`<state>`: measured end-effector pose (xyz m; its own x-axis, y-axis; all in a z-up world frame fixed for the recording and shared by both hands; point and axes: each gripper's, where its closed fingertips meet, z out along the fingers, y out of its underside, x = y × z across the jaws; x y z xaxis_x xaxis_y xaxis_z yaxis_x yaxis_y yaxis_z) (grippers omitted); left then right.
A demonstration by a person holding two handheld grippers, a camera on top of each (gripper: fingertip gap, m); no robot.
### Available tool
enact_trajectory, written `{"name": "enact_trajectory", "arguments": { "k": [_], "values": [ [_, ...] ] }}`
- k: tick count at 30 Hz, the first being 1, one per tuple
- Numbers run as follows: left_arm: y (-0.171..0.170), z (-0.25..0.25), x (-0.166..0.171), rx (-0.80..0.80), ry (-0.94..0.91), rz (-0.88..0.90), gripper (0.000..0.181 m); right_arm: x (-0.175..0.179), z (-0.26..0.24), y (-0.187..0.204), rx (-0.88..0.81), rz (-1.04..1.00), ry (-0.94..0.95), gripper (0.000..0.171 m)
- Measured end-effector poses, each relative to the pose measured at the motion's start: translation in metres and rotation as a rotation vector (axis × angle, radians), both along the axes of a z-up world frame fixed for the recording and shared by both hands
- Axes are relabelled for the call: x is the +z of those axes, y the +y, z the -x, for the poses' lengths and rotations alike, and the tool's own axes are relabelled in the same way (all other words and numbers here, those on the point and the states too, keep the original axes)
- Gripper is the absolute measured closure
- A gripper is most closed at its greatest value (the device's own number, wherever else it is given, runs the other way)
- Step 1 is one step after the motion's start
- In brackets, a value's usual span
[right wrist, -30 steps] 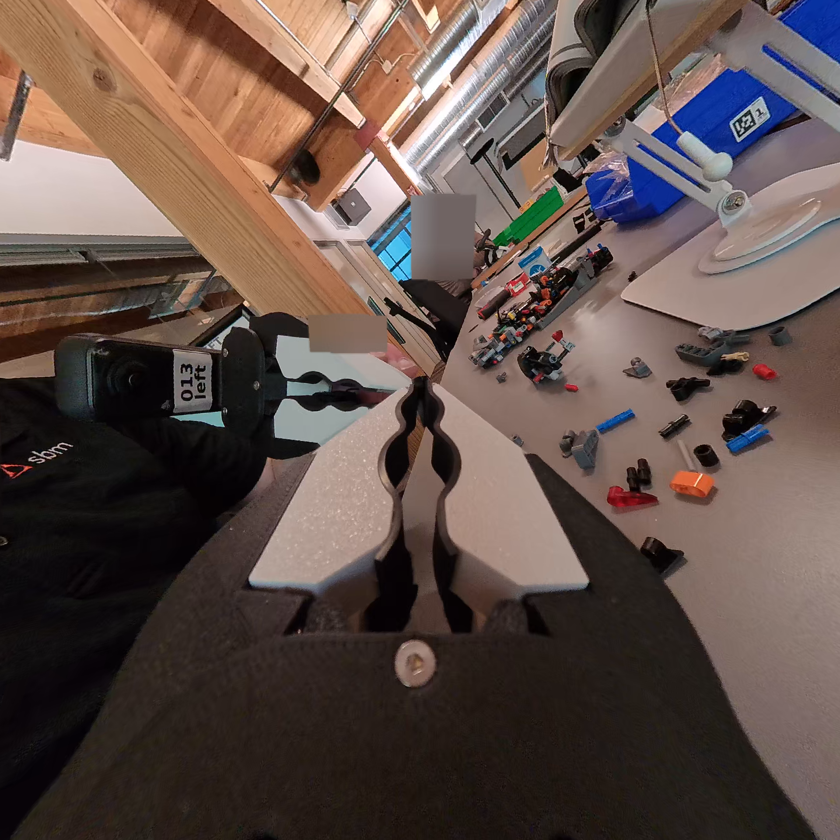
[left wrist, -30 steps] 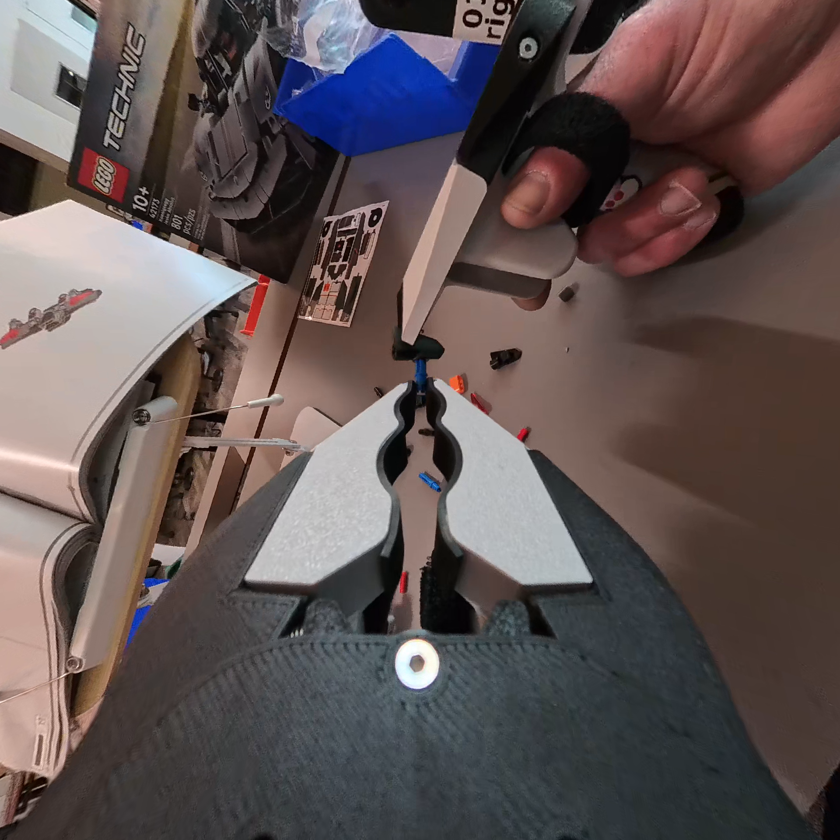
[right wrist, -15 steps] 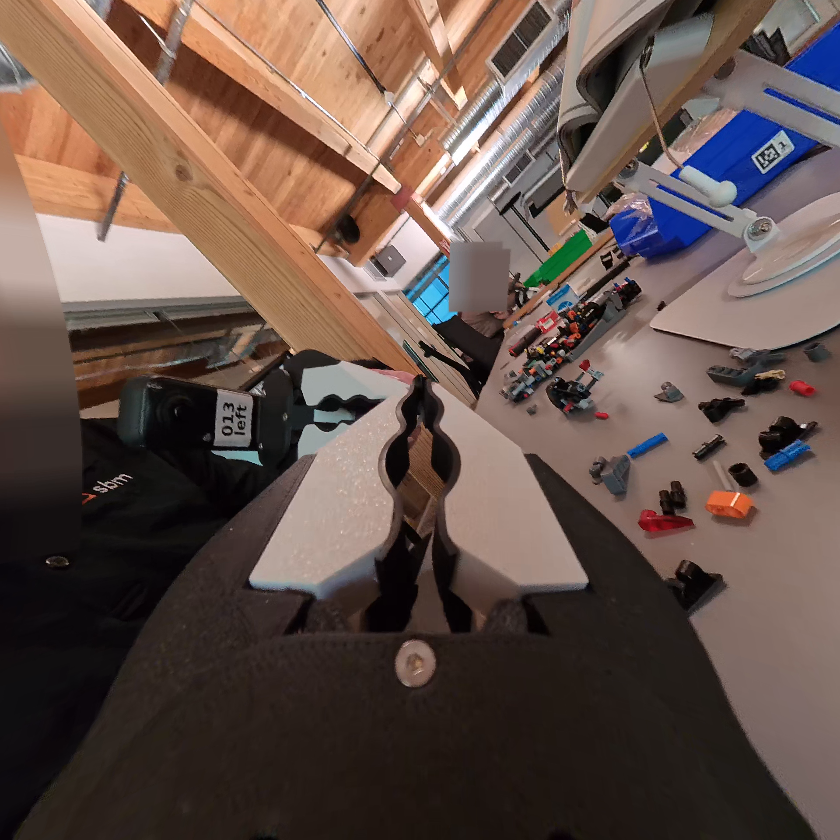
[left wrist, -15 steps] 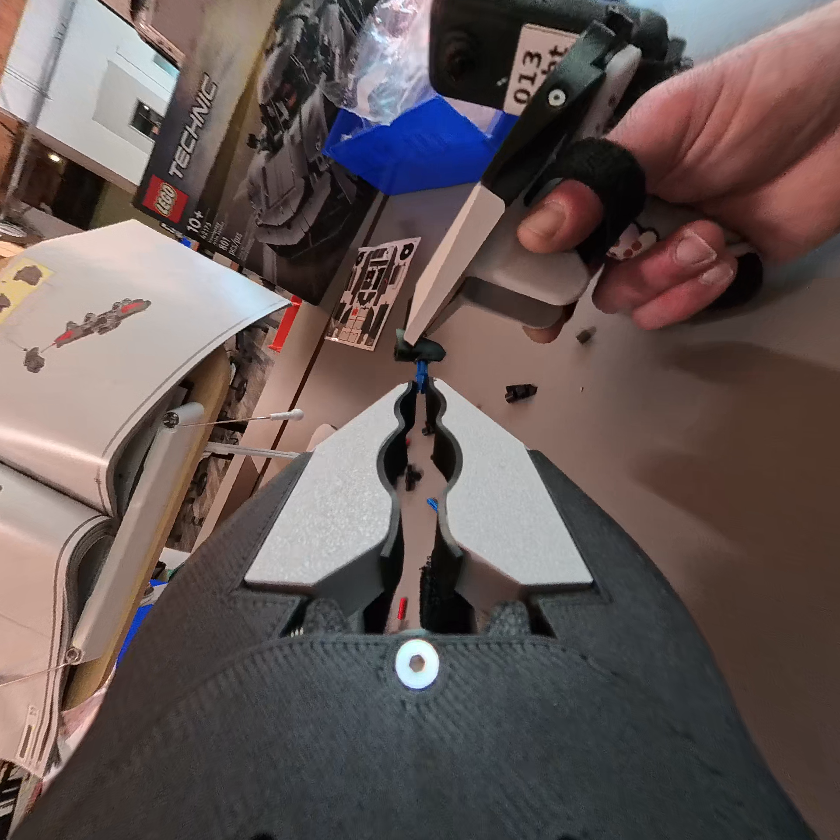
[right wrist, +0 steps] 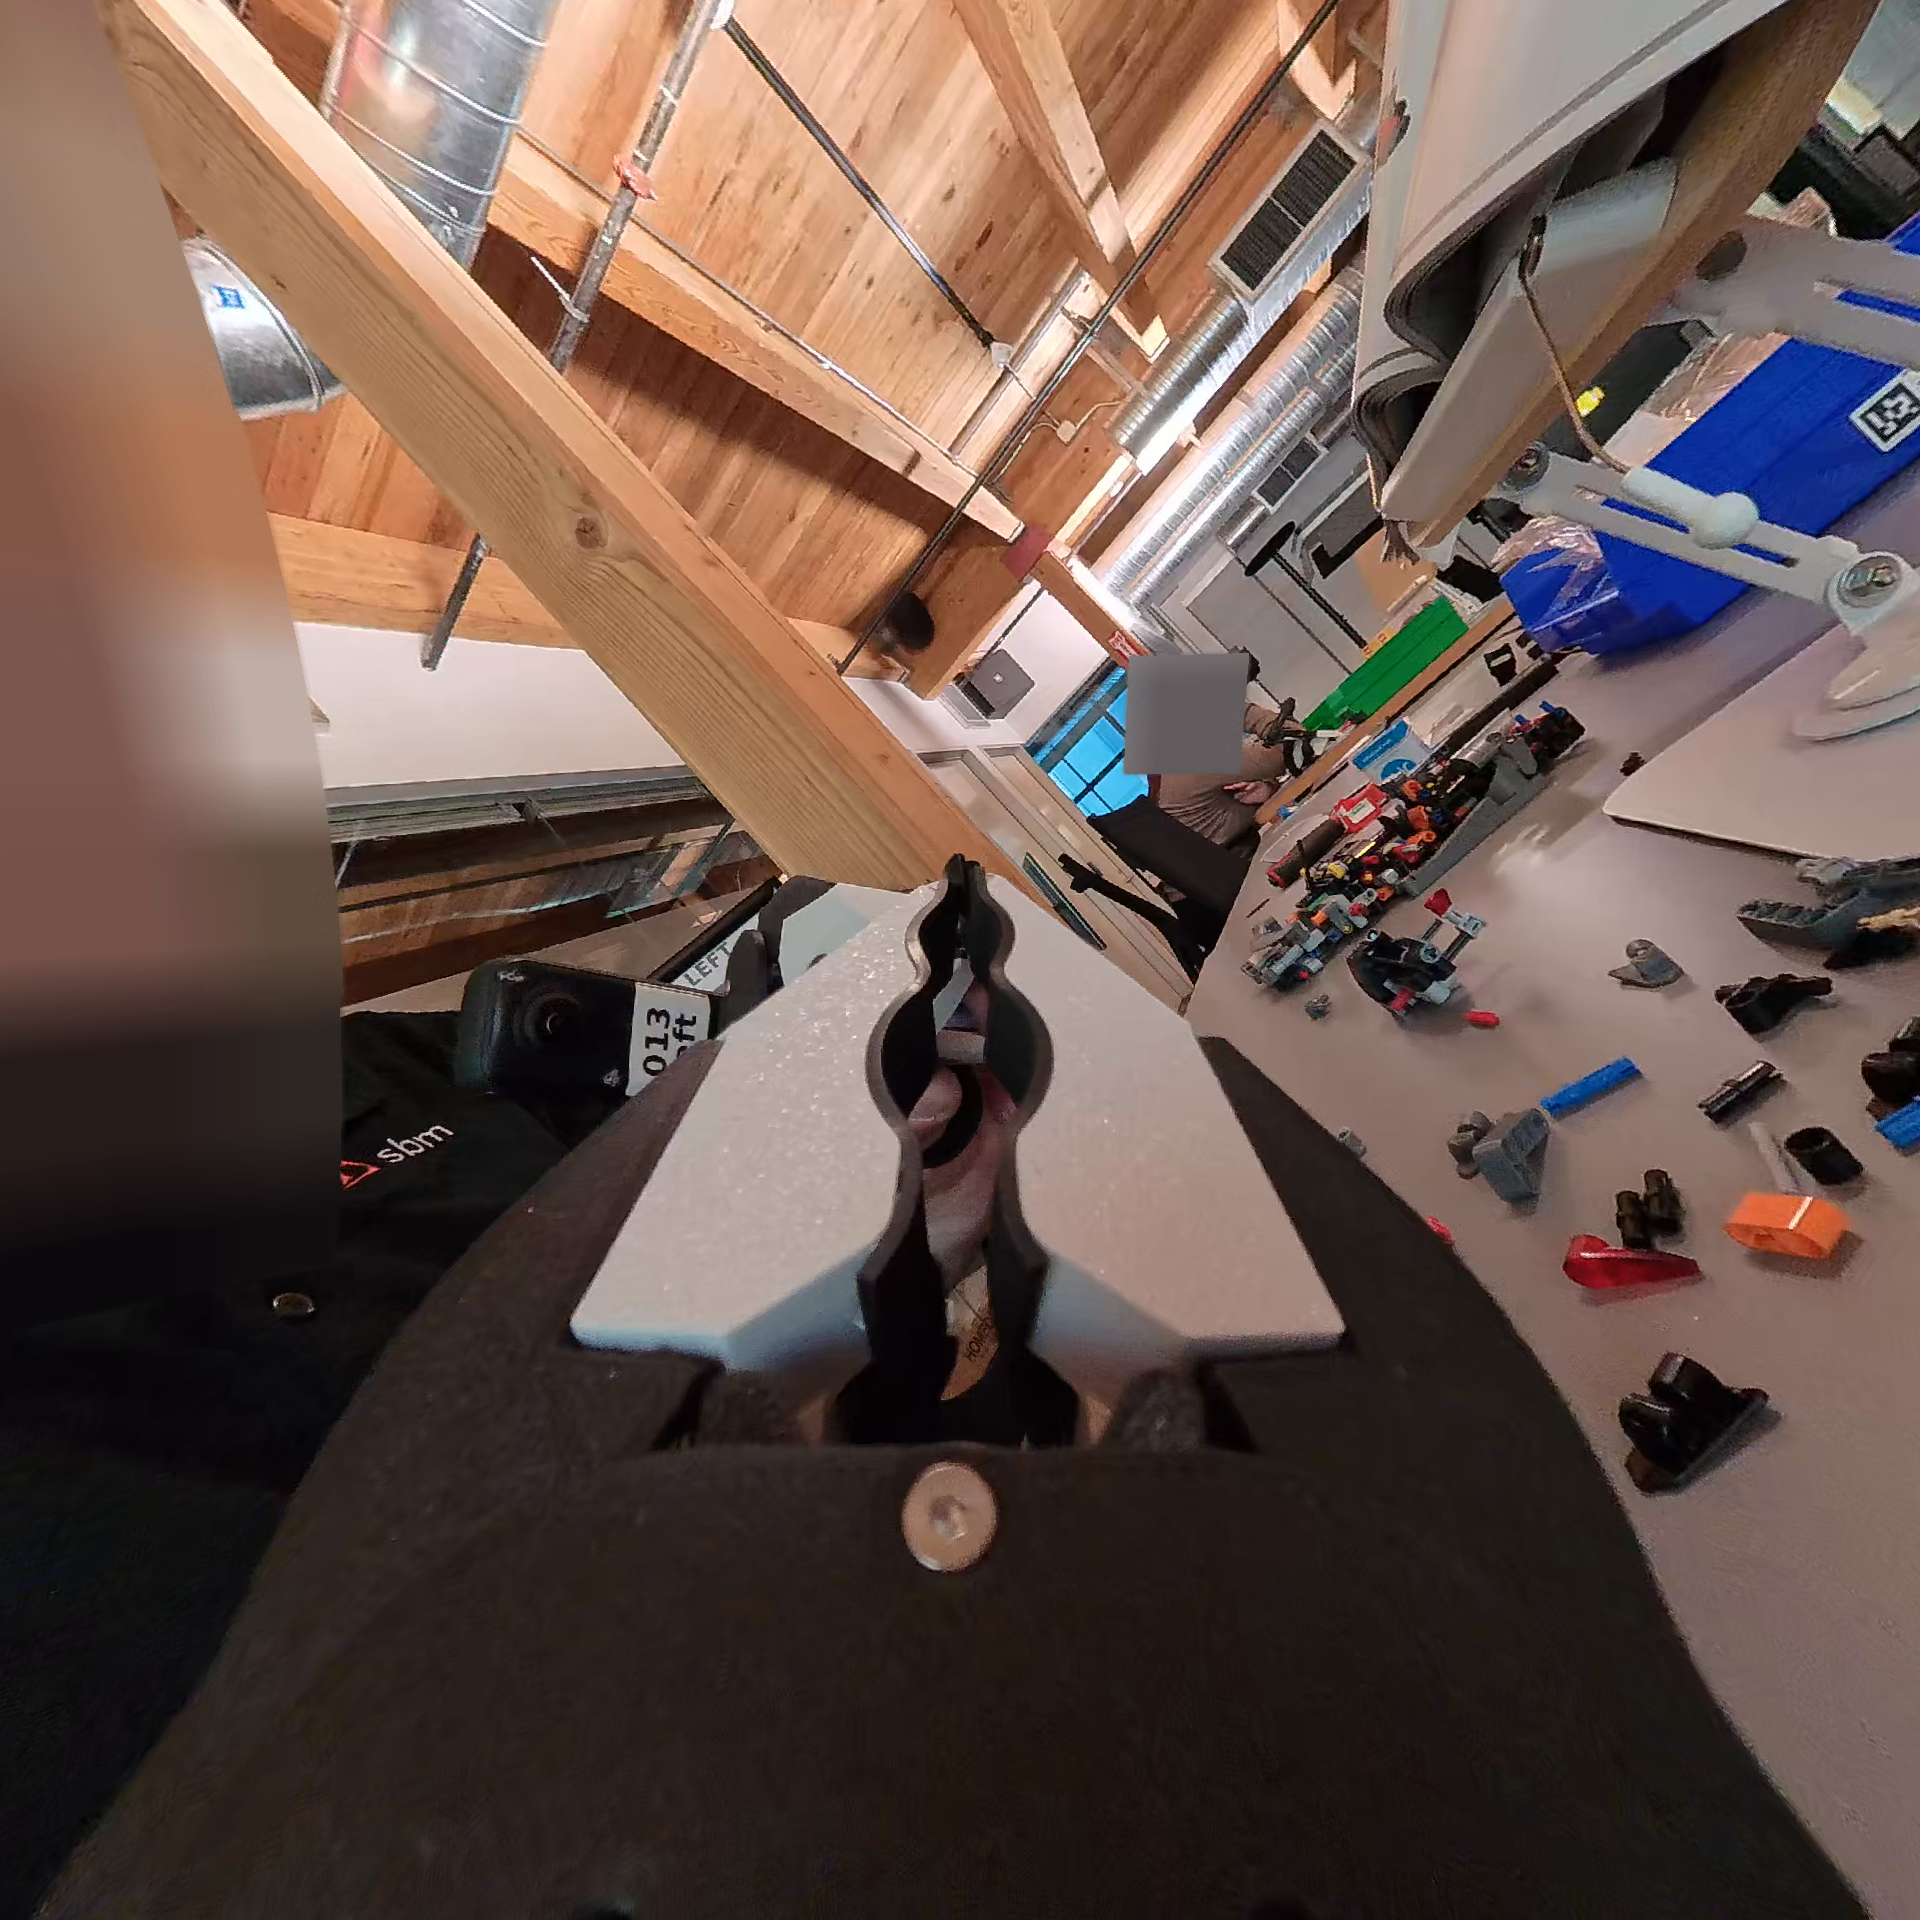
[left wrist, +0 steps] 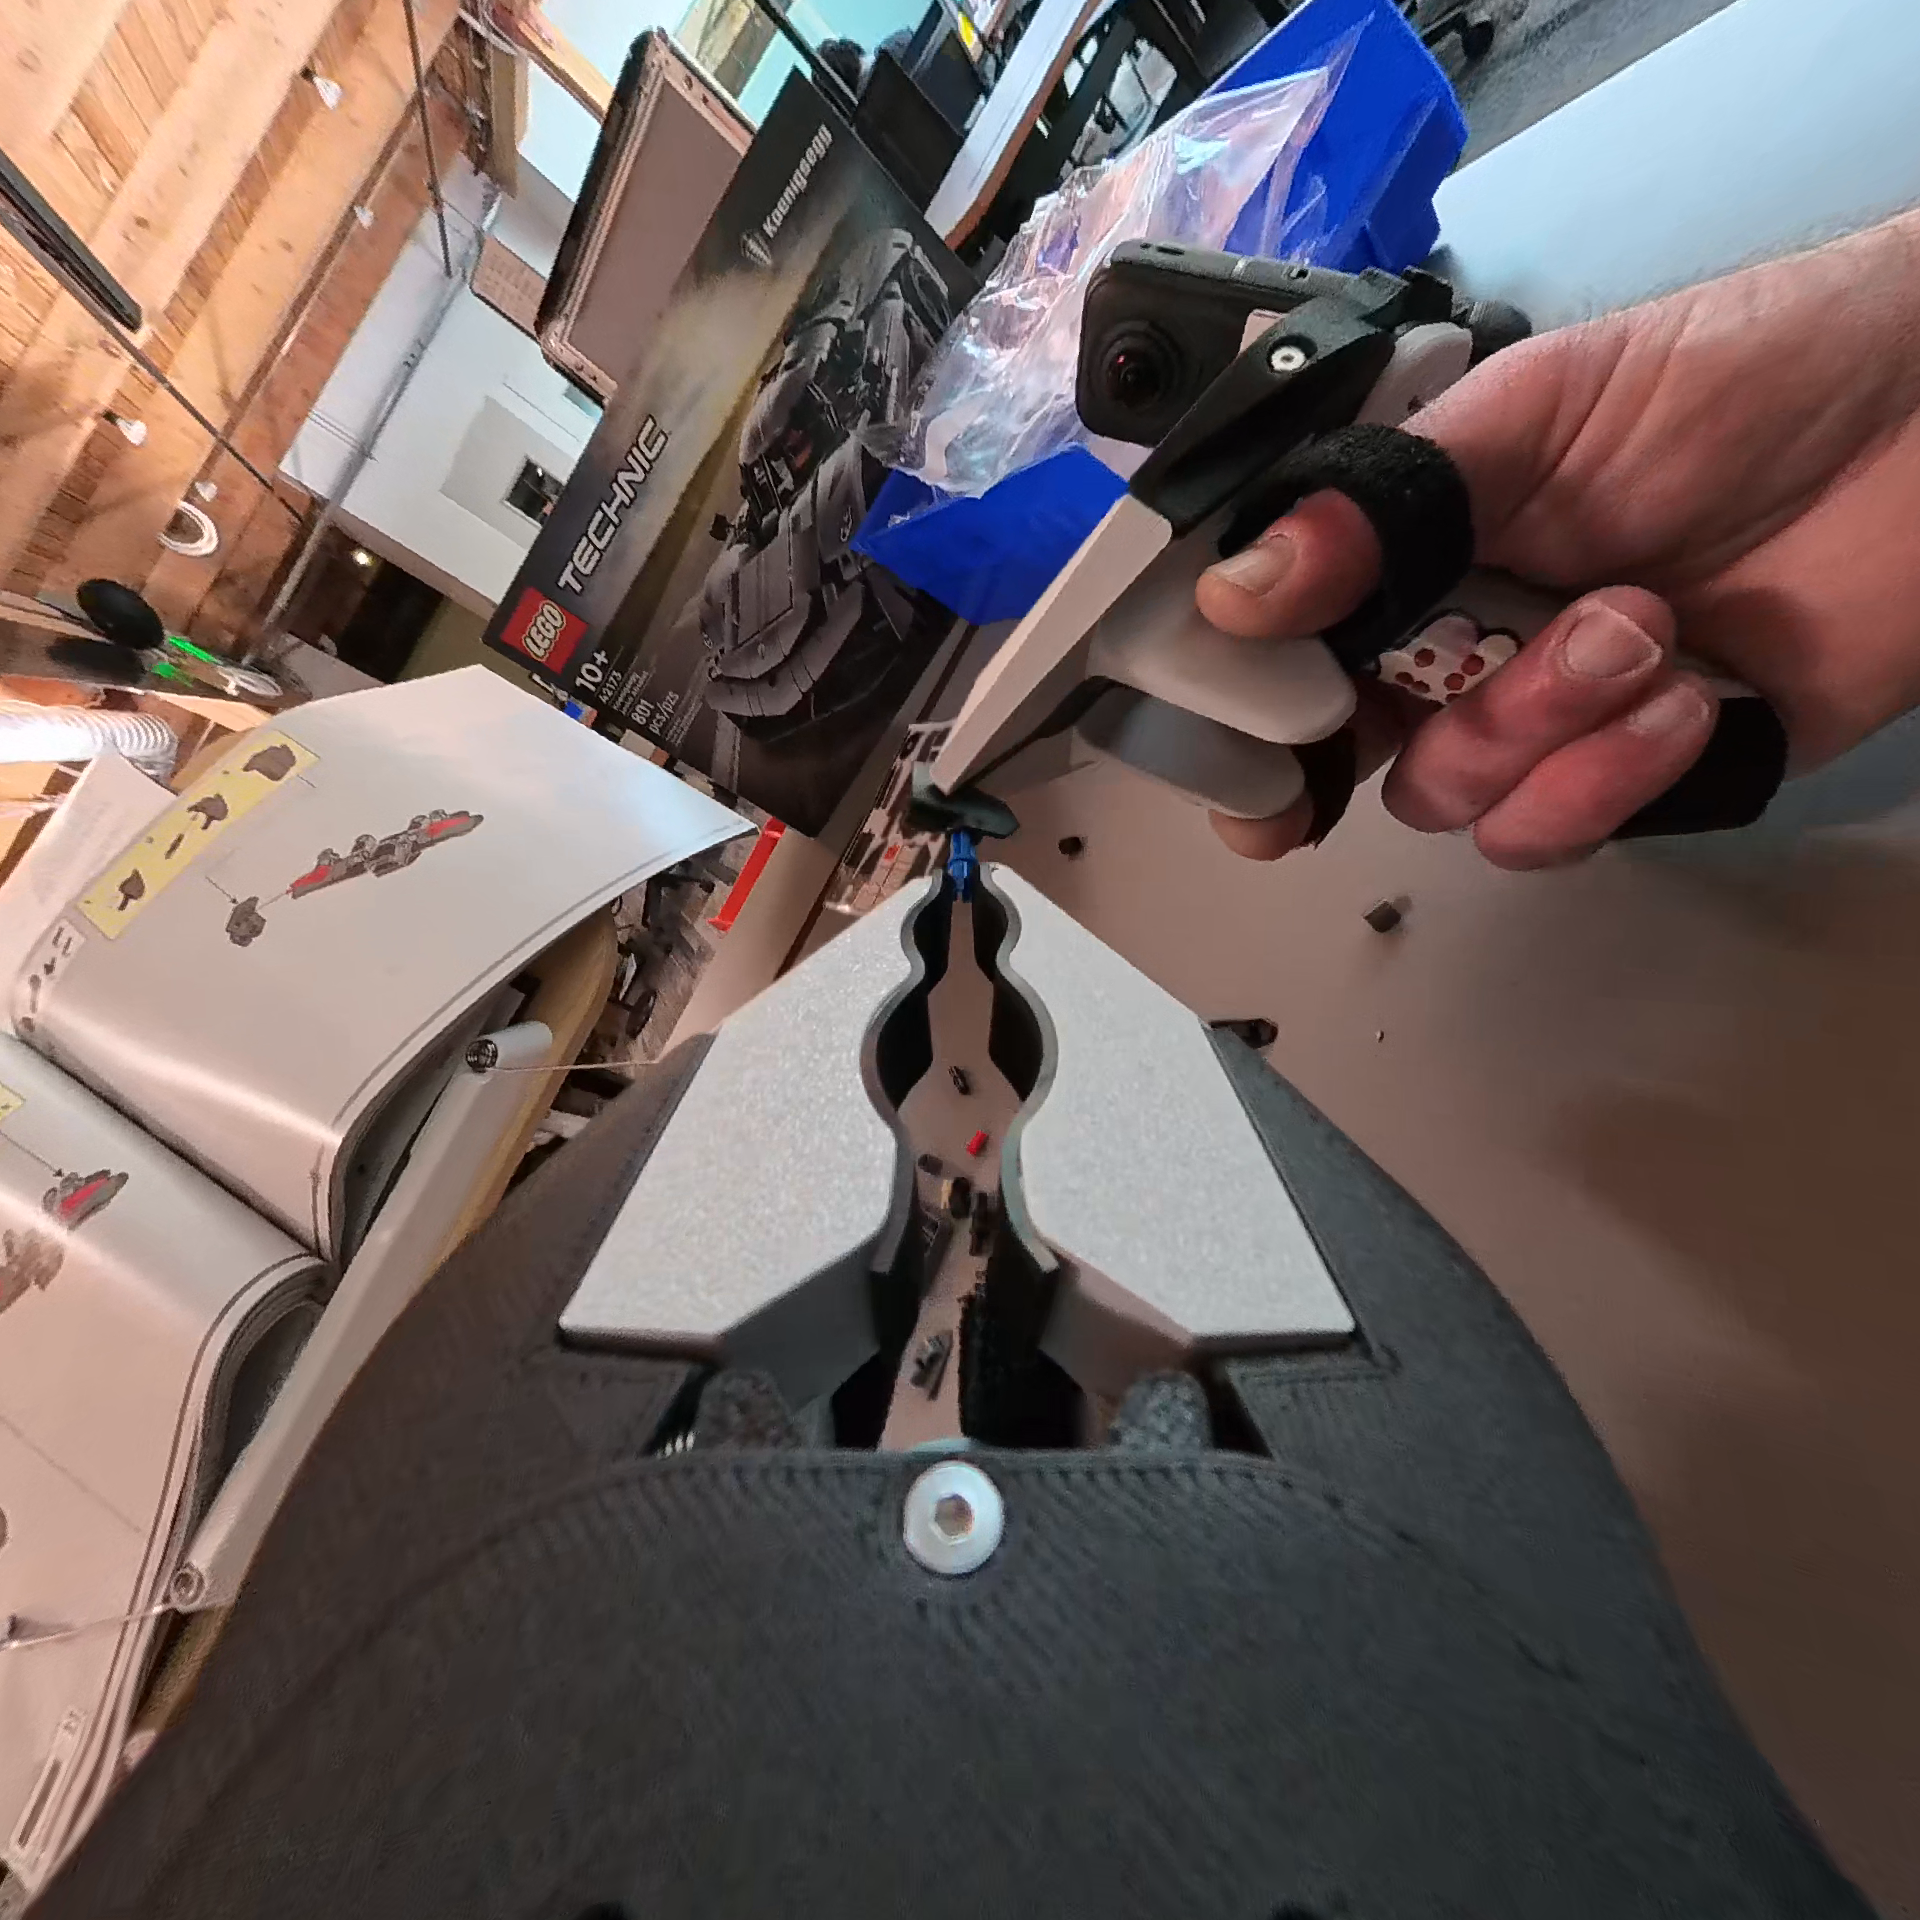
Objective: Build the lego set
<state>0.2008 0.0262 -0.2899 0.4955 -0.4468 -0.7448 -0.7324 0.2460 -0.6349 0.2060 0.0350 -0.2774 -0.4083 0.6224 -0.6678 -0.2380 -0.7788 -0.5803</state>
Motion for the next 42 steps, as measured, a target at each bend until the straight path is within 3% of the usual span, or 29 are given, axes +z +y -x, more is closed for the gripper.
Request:
{"name": "enact_trajectory", "arguments": {
  "k": [27,42],
  "values": [
    [-0.004,-0.013,0.016,-0.080,-0.063,-0.103,0.180,0.017,-0.010,-0.002,0.054,0.040,0.114,0.169],
    [0.004,-0.020,0.019,-0.027,-0.127,-0.114,0.180,0.021,-0.017,0.006,-0.022,0.062,0.164,0.171]
  ]
}}
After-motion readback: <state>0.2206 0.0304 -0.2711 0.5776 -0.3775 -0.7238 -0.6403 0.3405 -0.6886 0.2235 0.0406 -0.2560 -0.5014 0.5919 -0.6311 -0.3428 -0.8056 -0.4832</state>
